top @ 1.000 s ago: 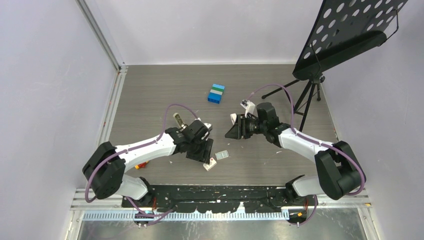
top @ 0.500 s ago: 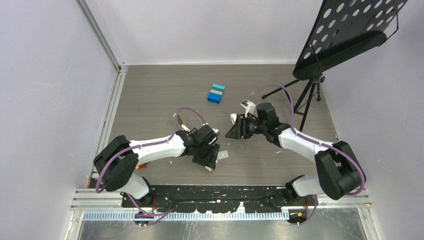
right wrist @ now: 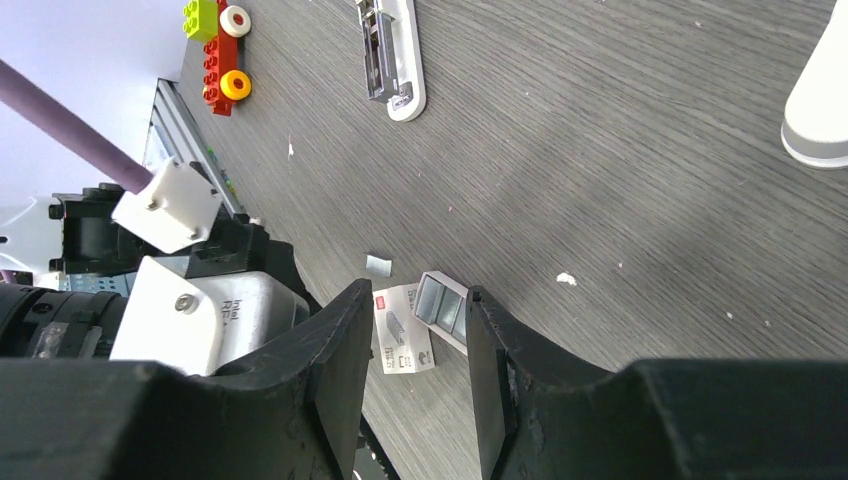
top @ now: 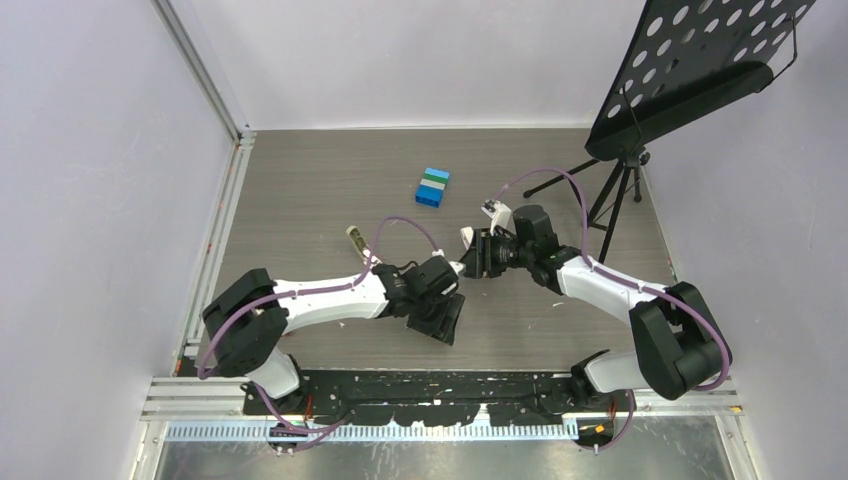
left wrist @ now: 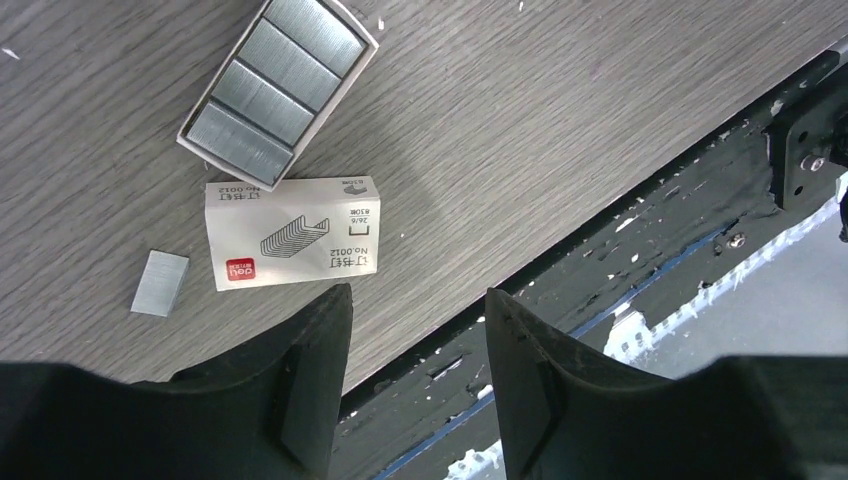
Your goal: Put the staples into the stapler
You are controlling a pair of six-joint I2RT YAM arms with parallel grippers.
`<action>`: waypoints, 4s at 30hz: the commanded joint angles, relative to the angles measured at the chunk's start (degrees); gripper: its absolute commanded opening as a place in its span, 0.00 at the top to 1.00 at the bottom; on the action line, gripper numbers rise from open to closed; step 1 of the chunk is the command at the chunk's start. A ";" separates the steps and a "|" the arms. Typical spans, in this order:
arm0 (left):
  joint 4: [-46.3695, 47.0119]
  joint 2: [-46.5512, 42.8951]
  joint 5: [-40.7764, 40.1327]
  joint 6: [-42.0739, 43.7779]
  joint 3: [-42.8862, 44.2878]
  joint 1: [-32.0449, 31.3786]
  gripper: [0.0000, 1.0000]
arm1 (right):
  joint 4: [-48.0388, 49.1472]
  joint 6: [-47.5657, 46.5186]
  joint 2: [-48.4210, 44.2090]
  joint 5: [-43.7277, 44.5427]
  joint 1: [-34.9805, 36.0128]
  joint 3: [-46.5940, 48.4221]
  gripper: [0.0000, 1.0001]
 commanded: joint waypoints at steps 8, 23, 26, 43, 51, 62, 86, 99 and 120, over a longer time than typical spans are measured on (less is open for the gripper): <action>-8.88 -6.16 -16.17 6.89 1.20 -0.12 0.49 | 1.03 -1.08 -1.81 0.17 0.10 1.74 0.56; -10.06 -1.19 -14.04 12.49 0.65 1.96 0.56 | 0.77 -1.31 -2.24 0.44 0.10 1.62 0.56; -9.62 -0.02 -12.93 13.11 0.85 2.57 0.57 | 0.60 -1.45 -2.38 0.50 0.08 1.62 0.56; -7.91 4.13 -11.25 14.98 0.52 4.73 0.62 | 0.24 -1.70 -2.59 0.61 0.06 1.62 0.56; -7.82 5.03 -11.80 15.60 0.77 4.83 0.65 | 0.31 -1.70 -2.50 0.52 0.04 1.68 0.56; -6.75 3.71 -12.69 14.23 -0.82 5.47 0.72 | 0.33 -1.70 -2.47 0.39 0.07 1.68 0.56; 5.26 -6.23 -8.71 8.01 -10.44 12.08 0.80 | 4.68 -0.09 -2.15 -2.33 0.05 0.57 0.56; 24.51 -22.34 -5.37 3.08 -22.65 14.32 0.80 | 22.80 9.59 -0.07 -7.67 2.07 -3.21 0.56; 48.03 -41.66 3.23 0.51 -32.61 14.32 0.78 | 48.54 15.72 -3.10 -16.16 5.14 -9.87 0.50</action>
